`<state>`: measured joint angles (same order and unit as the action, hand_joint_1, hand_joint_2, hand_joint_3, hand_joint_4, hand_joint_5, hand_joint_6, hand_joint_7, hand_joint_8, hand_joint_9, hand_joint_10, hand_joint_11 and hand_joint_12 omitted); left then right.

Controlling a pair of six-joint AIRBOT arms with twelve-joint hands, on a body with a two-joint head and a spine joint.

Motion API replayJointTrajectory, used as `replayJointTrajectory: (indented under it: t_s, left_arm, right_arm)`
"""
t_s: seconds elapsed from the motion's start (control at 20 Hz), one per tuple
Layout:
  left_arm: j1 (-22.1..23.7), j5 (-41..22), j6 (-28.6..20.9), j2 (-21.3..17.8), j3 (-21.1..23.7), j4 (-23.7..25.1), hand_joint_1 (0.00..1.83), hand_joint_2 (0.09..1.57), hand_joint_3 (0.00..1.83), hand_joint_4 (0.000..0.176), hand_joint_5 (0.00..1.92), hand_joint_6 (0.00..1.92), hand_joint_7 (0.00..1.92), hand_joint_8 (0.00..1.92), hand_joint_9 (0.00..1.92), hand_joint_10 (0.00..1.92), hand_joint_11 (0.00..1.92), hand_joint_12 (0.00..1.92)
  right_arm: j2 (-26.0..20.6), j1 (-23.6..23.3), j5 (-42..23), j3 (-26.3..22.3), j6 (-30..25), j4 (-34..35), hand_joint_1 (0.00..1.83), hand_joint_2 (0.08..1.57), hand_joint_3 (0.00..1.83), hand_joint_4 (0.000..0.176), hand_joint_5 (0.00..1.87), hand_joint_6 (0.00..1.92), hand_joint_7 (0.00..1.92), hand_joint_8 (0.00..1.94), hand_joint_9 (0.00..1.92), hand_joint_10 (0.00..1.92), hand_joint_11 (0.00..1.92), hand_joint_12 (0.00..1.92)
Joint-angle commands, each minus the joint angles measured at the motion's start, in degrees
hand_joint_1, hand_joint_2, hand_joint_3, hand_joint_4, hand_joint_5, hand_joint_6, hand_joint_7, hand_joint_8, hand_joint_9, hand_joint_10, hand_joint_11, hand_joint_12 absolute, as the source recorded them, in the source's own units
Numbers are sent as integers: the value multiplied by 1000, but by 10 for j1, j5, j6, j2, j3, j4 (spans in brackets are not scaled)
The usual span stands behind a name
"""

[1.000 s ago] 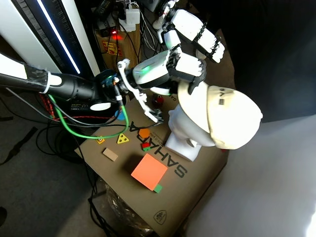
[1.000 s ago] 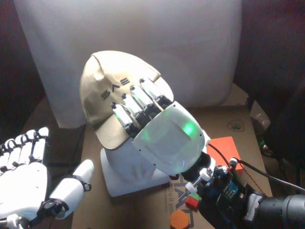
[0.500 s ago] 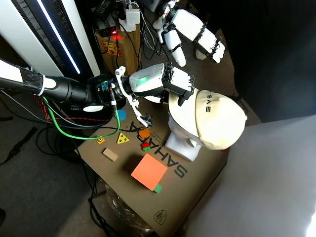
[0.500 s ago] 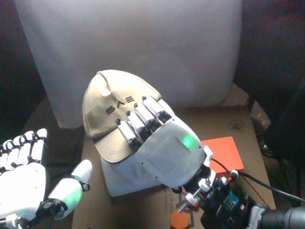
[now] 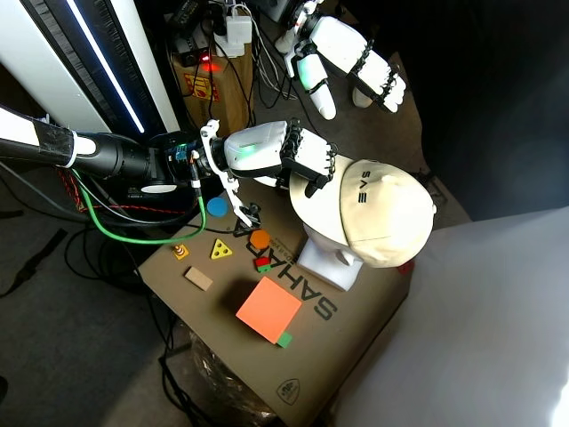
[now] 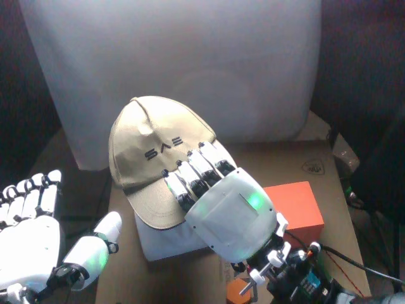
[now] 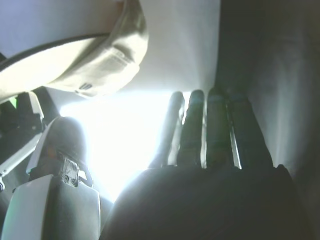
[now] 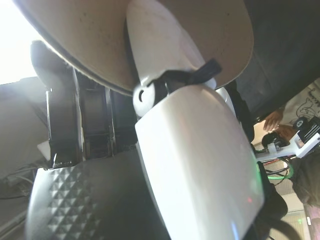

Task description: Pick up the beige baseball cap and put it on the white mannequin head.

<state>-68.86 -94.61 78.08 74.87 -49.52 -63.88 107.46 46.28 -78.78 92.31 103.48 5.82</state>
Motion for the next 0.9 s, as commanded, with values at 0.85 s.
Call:
replayJointTrajectory:
  t_s: [0.85]
  left_arm:
    - [-1,-60,-3,2,-3,25,0,1165,3,0,0,0,0,0,0,0,0,0]
  right_arm:
    - [-17,34,-19,-40,24,67,1357,1180,0,0,803,1033,894,1200,770,1523,734,1657]
